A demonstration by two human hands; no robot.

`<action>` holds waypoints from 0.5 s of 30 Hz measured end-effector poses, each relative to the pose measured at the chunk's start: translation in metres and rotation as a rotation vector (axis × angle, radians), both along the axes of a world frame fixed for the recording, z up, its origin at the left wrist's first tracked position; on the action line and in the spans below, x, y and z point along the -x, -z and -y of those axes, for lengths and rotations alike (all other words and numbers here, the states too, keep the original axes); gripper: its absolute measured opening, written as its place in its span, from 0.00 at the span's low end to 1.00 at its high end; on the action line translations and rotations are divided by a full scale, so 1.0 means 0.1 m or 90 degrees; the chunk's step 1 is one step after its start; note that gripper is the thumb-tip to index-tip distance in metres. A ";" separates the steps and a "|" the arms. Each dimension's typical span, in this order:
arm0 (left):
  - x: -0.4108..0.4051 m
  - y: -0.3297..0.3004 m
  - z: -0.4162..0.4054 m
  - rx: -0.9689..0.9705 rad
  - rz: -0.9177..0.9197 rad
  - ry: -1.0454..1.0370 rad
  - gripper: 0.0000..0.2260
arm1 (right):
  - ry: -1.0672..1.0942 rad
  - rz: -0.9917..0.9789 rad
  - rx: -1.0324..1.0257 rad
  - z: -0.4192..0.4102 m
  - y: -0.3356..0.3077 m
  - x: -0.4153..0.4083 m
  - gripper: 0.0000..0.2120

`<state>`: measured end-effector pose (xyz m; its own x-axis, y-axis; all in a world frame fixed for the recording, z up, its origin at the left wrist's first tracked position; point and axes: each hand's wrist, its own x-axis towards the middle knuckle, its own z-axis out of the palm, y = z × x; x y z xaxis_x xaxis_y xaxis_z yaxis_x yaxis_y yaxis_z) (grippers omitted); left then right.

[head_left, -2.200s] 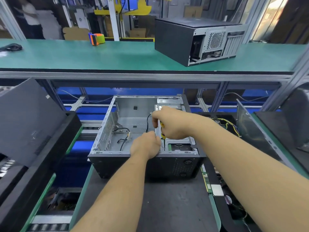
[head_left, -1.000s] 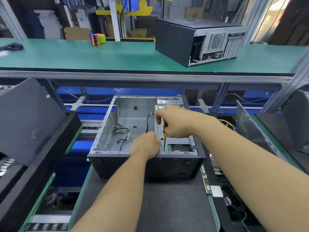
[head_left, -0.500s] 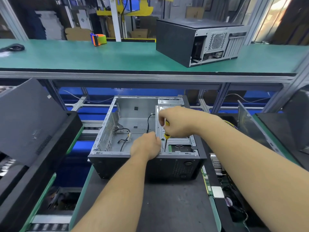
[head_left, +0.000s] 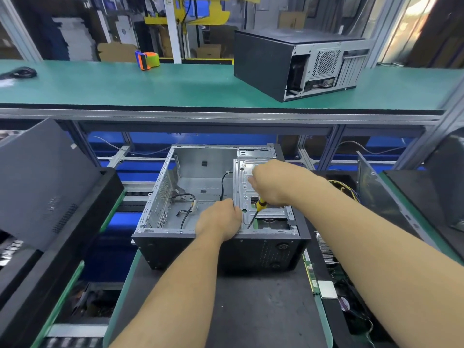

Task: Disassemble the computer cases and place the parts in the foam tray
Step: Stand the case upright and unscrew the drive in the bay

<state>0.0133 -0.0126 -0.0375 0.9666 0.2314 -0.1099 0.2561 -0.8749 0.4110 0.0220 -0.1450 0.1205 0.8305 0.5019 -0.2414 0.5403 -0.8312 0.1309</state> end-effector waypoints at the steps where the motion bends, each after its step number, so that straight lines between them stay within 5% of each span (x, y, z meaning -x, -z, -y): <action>1: 0.00 -0.01 0.00 -0.002 0.000 0.001 0.12 | -0.002 0.017 0.012 0.01 0.03 -0.01 0.05; 7: -0.01 -0.01 -0.01 0.006 -0.015 -0.001 0.12 | -0.111 -0.086 -0.185 0.05 0.00 0.03 0.08; 9: -0.02 0.00 -0.01 0.011 -0.016 0.002 0.11 | -0.089 -0.097 -0.176 0.00 0.01 0.04 0.06; 13: -0.01 -0.01 0.00 0.026 -0.018 -0.001 0.12 | -0.025 -0.027 -0.079 -0.09 0.00 0.04 0.19; 15: -0.01 -0.01 0.00 0.022 -0.019 -0.001 0.12 | -0.058 -0.043 -0.080 -0.10 -0.03 0.06 0.09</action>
<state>0.0148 -0.0123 -0.0370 0.9626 0.2280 -0.1461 0.2695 -0.8597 0.4339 0.0162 -0.1350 0.1235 0.7640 0.6043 -0.2261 0.6185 -0.7858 -0.0103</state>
